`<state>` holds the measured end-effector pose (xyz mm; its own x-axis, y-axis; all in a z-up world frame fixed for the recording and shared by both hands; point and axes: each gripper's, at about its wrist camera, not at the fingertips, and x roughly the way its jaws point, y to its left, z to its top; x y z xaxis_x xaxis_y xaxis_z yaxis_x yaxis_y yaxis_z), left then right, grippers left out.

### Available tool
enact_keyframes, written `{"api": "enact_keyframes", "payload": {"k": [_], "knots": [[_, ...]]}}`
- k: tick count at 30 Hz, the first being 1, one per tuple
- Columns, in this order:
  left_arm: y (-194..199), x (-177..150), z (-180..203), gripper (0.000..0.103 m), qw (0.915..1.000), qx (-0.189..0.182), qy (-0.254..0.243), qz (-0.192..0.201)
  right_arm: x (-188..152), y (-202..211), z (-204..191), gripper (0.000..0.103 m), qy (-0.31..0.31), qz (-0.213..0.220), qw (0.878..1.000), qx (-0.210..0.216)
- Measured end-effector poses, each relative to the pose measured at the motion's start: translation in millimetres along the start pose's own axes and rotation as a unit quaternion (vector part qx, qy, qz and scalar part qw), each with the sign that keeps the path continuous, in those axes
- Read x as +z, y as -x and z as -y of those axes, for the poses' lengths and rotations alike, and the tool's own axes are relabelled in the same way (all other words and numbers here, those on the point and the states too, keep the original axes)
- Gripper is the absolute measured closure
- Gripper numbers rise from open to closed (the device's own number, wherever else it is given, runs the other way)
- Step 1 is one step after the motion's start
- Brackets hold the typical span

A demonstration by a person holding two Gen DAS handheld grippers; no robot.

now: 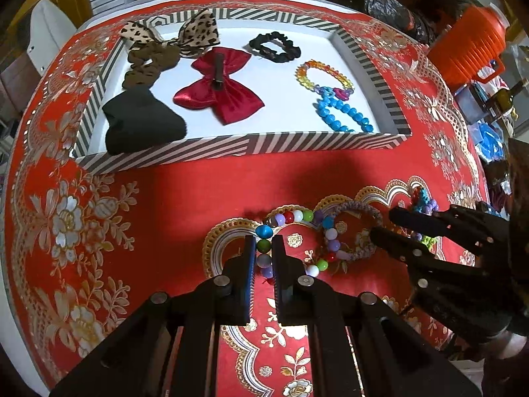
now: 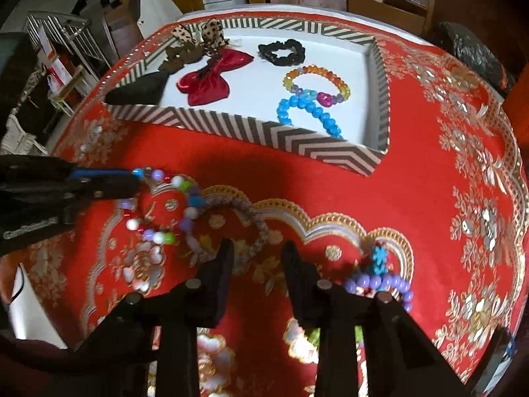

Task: Organize jewelry
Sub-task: 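Grasp the multicolour bead bracelet with the left tool while the right grasps the grey bracelet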

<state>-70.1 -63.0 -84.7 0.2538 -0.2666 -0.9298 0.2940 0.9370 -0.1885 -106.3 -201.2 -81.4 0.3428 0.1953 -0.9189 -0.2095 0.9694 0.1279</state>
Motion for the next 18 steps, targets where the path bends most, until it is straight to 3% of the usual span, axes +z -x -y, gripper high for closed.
{"api": "enact_keyframes", "payload": {"k": [4,6,8,18], "knots": [[1,0,0,0.103,1.0000,0.001,0.002,0.002,5,-8,-1,0.073,-0.001,0.000,1.000,0.000],[2,0,0,0.103,1.0000,0.002,0.002,0.003,6,-11,-5,0.088,0.010,0.005,1.000,-0.020],[3,1,0,0.103,1.0000,0.003,0.001,0.004,6,-12,-7,0.093,0.022,0.003,0.999,-0.032],[28,5,10,0.103,0.9994,0.007,-0.019,0.028,10,39,-3,0.094,0.014,0.055,0.998,-0.025]]}}
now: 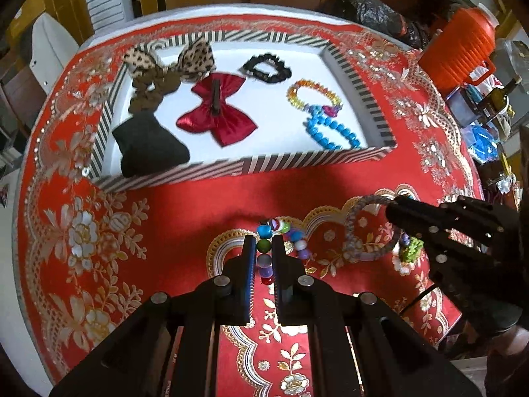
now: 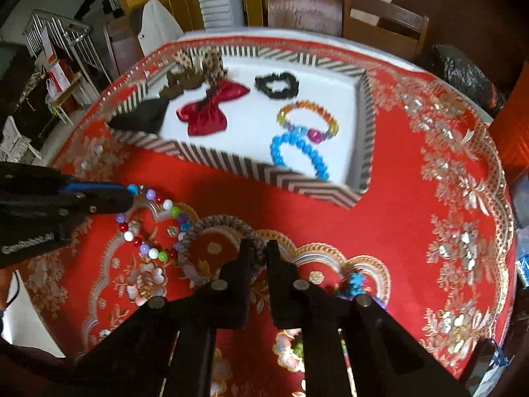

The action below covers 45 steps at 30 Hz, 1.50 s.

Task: Organize jewelry
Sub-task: 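Grasp the multicolour bead bracelet with the left tool while the right grasps the grey bracelet, then carry the multicolour bracelet with the left tool while the right carries the grey bracelet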

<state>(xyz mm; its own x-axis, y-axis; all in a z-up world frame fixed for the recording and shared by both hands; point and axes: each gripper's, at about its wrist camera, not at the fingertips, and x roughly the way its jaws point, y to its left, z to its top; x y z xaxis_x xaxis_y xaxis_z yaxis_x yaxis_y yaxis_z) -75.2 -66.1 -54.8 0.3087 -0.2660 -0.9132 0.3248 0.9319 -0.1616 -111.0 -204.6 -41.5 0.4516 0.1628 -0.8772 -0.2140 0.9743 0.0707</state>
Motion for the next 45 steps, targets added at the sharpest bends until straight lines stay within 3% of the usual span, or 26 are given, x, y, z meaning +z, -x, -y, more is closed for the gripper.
{"api": "enact_keyframes", "payload": {"k": [17,30,45], "knots": [[54,24,11,0.103,0.9982,0.015,-0.026,0.052,23,64,14,0.094,-0.025,0.072,0.997,0.002],[91,76,20,0.103,0.9939,0.014,-0.046,0.099,56,96,38,0.094,-0.040,0.117,0.992,-0.014],[55,123,40,0.103,0.9955,-0.002,-0.058,0.074,88,86,69,0.094,-0.053,0.119,0.991,-0.026]]}}
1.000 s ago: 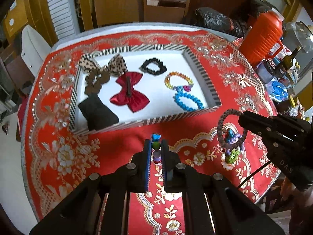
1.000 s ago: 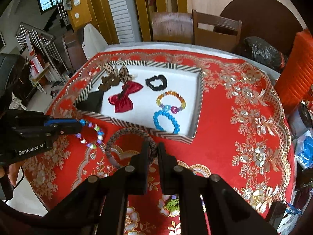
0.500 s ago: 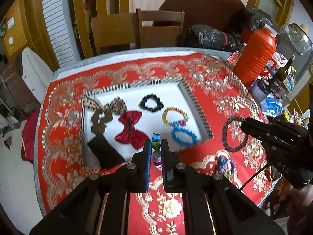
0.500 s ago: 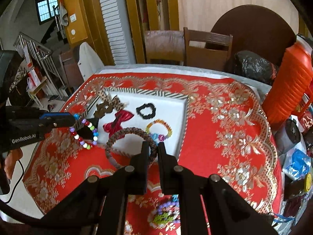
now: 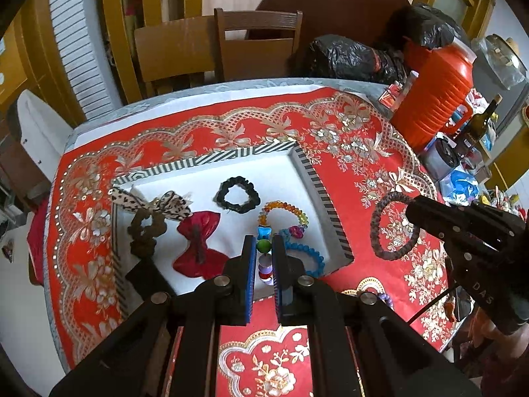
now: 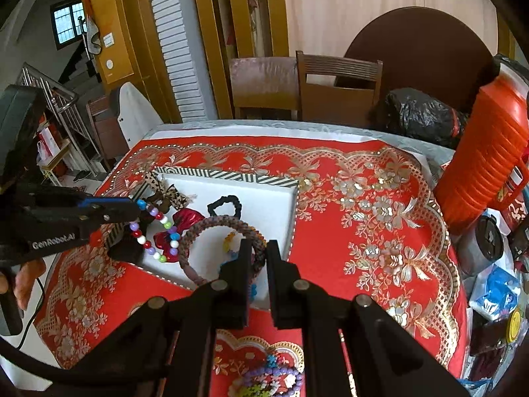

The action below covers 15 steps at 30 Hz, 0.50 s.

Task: Organize jewelry
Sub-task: 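Carry the multicolour bracelet with the left tool while the right carries the grey bracelet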

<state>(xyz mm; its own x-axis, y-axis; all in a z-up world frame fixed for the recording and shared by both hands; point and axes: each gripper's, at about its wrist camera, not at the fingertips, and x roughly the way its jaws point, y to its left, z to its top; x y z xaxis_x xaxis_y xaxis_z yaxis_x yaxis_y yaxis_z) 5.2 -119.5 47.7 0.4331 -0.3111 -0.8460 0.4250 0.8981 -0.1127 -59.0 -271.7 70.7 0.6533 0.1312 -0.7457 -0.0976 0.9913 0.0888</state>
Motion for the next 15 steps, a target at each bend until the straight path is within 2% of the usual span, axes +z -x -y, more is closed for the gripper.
{"api": "enact_keyframes", "payload": {"k": [15], "knots": [[-58,16,7,0.103,0.9989,-0.021,-0.006,-0.041,17,-58,14,0.094,-0.012,-0.039,0.999,0.005]]}}
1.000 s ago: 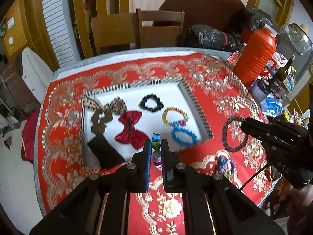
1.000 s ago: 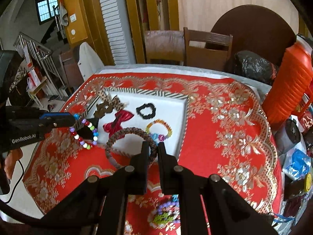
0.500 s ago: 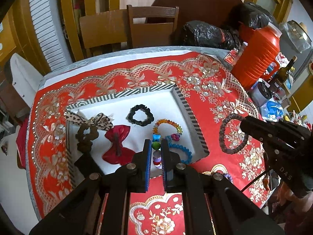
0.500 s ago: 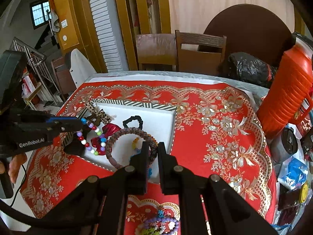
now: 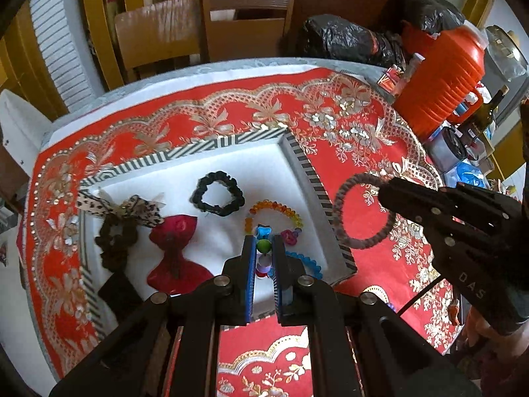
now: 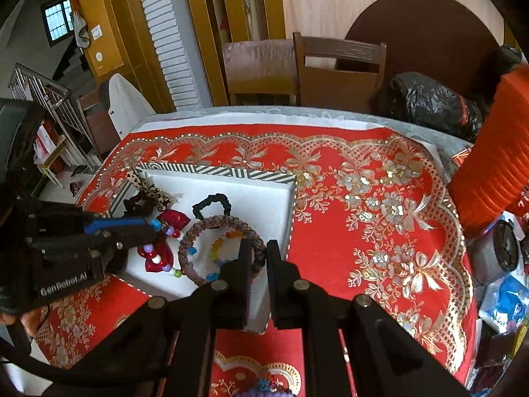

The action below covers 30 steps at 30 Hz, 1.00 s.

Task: Organize jewelry
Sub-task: 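Carry the multicolour bracelet with the left tool while the right carries the grey bracelet, then release the multicolour bracelet with the left tool while the right releases the grey bracelet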

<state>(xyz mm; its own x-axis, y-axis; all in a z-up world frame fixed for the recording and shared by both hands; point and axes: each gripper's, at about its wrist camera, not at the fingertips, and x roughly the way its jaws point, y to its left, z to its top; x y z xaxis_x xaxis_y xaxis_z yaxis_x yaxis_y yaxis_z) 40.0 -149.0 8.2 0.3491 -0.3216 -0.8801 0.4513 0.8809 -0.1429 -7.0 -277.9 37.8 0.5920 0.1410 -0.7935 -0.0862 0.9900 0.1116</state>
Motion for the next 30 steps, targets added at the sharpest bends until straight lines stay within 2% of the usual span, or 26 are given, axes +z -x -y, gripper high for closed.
{"api": "enact_keyframes", "payload": {"k": [7,15,22,30], "knots": [[-39,4,-15,0.103,0.9996,-0.005,0.015,-0.024,16,-46,3,0.094,-0.001,-0.030,1.000,0.006],[-74,-12,-62,0.103,0.9951,0.012,0.072,-0.067,32,-108,4,0.094,0.003,-0.073,0.997,0.005],[-76,-15,-67,0.103,0.9954,0.022,0.072,-0.060,40,-147,8,0.094,0.002,-0.096,0.995,-0.008],[-76,-11,-69,0.103,0.9954,0.031,0.072,-0.055,43,-162,6,0.094,0.016,-0.105,0.994,-0.016]]}}
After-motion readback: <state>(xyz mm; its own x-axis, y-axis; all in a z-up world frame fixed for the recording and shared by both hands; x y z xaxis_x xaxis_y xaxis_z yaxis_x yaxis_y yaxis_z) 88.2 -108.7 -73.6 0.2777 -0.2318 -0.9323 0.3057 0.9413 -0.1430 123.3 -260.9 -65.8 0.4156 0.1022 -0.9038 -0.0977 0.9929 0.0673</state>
